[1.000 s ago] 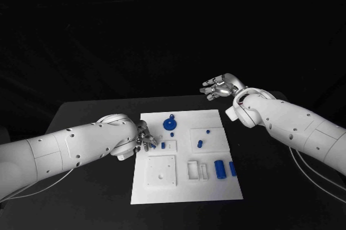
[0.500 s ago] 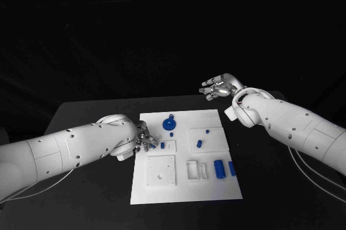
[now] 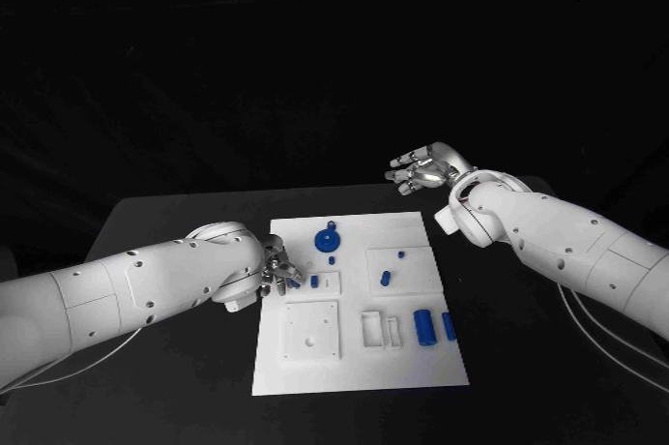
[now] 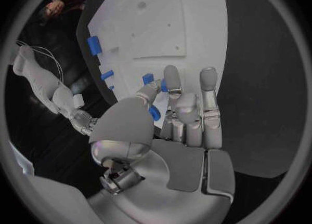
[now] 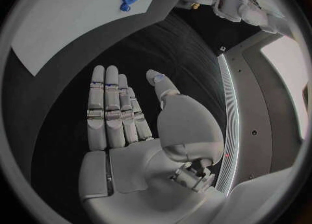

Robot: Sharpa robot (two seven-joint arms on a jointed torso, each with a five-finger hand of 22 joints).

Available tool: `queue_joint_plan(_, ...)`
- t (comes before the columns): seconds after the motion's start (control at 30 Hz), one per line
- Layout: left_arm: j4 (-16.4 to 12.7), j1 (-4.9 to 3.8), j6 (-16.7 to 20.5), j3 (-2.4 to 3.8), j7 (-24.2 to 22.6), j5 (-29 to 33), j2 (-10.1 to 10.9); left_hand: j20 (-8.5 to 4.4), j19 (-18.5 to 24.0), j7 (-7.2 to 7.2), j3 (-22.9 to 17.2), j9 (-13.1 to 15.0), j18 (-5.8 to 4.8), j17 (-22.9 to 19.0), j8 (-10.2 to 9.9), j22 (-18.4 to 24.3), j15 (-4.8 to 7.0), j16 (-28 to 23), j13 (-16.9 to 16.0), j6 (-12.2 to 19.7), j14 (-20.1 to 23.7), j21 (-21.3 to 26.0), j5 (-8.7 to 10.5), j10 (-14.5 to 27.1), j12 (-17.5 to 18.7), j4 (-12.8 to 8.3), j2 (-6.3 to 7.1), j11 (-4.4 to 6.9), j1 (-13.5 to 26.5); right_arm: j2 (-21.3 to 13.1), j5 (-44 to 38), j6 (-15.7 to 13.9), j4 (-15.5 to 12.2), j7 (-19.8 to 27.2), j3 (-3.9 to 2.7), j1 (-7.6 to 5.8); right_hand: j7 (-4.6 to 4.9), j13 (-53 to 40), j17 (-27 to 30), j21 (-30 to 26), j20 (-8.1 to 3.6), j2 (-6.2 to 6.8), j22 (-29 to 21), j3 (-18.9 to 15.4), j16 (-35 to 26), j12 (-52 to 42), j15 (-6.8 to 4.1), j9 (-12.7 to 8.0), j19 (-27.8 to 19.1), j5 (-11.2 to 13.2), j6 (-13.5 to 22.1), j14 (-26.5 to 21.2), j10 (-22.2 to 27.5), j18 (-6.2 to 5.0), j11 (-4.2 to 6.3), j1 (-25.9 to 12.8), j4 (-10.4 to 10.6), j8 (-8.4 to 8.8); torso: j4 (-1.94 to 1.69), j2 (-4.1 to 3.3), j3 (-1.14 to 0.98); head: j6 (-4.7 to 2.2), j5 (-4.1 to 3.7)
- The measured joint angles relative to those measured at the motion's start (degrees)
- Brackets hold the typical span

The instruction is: Assemble the parts on the task board

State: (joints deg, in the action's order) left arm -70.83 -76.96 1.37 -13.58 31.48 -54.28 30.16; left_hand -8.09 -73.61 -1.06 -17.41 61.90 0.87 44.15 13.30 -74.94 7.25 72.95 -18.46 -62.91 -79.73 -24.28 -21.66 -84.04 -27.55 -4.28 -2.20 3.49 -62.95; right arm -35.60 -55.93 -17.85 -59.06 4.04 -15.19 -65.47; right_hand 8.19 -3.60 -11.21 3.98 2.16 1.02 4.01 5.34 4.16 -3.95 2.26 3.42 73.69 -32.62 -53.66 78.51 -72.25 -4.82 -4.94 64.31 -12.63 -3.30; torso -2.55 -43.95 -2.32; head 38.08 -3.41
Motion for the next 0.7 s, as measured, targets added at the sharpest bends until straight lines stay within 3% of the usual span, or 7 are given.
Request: queue_joint_plan(0.7,0.0,0.14,-0.8,-0.01,-0.2,-0.1,0.2,0.00,0.0,0.00,0.1,-0.1,0.00,-0.1,0.0,0.0,0.00,0.0,0.0,0.0,0.0,0.0,0.22,0.0,0.0,-0.1,0.00,0.00,0.0,0.2,0.0,0.2,0.1,0.0,0.00,0.09,-0.01,0.0,0.1,0.0,0.02,0.13,0.0,0.8,0.0,0.0,0.20,0.0,-0.4,0.0,0.0,-0.2,0.3,0.00,0.13,-0.1,0.0,0.00,0.04,-0.04,-0.03,0.10,0.02)
